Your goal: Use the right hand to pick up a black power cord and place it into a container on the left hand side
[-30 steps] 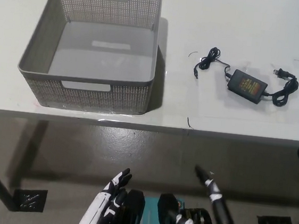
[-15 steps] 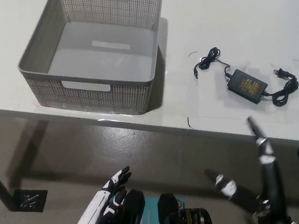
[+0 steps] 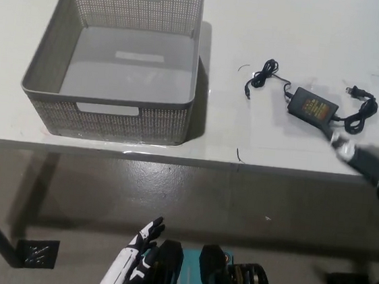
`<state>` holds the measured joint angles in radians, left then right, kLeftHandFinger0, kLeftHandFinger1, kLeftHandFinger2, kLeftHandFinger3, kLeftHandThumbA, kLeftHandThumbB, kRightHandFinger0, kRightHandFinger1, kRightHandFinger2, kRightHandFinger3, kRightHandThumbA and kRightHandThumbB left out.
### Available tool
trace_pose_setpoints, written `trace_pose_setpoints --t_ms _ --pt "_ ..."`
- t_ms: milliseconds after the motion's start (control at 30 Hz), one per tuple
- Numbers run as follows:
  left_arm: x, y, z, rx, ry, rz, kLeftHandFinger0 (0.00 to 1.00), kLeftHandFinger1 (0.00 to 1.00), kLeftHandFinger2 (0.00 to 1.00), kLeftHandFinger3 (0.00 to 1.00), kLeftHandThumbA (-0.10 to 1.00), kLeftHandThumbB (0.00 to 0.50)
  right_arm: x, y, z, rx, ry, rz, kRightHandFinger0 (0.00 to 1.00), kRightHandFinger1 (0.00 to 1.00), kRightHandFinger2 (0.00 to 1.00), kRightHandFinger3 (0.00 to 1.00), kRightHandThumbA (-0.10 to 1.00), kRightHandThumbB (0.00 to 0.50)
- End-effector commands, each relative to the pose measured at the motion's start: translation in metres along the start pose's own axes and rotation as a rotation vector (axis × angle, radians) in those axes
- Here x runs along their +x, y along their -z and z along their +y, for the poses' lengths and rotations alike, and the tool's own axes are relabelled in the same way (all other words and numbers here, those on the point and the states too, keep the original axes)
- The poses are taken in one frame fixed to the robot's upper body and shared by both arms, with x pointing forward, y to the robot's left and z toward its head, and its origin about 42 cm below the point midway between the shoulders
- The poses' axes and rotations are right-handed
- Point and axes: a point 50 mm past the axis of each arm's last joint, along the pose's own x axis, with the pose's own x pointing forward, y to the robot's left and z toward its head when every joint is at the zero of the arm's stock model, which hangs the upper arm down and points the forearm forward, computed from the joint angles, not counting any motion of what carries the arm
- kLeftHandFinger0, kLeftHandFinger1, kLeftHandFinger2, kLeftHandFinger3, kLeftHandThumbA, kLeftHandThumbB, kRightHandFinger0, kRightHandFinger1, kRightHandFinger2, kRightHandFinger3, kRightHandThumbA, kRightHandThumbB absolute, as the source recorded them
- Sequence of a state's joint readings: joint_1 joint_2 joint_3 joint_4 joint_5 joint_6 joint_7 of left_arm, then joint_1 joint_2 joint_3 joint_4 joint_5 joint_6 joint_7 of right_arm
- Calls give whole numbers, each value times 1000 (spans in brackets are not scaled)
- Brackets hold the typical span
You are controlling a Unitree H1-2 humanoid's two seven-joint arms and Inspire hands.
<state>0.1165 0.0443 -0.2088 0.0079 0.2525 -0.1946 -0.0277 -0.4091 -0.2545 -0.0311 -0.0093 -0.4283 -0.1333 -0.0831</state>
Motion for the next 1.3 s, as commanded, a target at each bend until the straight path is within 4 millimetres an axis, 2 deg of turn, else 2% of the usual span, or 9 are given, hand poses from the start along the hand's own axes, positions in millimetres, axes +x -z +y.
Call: trace_pose_setpoints --t_ms 0,167,233,400,500,567,867,1033,1267 --pt "1 -8 1 4 -3 -39 1000 1000 1000 1000 1000 125 40 1 -12 -112 -4 14 1000 1000 1000 1000 852 430" --pt "-1 -6 0 2 8 -42 1000 1000 1000 1000 1000 126 78 16 -11 -193 -41 26 1000 1000 1000 1000 736 452" --pt "-1 -7 -1 5 12 -45 1000 1000 1000 1000 1000 121 88 21 -10 -227 -57 33 1000 1000 1000 1000 737 464" --pt "0 -7 -1 8 22 -47 1000 1000 1000 1000 1000 116 113 24 -7 -305 -127 62 1000 1000 1000 1000 724 447" --pt "0 -8 -1 11 26 -44 1000 1000 1000 1000 1000 124 121 29 -4 -321 -163 96 1000 1000 1000 1000 720 455" --pt "1 -9 0 20 30 -42 1000 1000 1000 1000 1000 142 126 35 0 -358 -199 131 1000 1000 1000 1000 768 487" --pt "5 -12 3 27 43 -49 1000 1000 1000 1000 1000 129 128 51 6 -391 -344 246 1000 1000 1000 1000 824 500" --pt "8 -13 3 25 49 -45 1000 1000 1000 1000 1000 166 126 60 8 -401 -414 309 1000 1000 1000 1000 814 500" --pt "12 -14 5 29 54 -57 1000 1000 1000 1000 1000 147 125 76 11 -385 -472 371 1000 1000 1000 1000 780 500"
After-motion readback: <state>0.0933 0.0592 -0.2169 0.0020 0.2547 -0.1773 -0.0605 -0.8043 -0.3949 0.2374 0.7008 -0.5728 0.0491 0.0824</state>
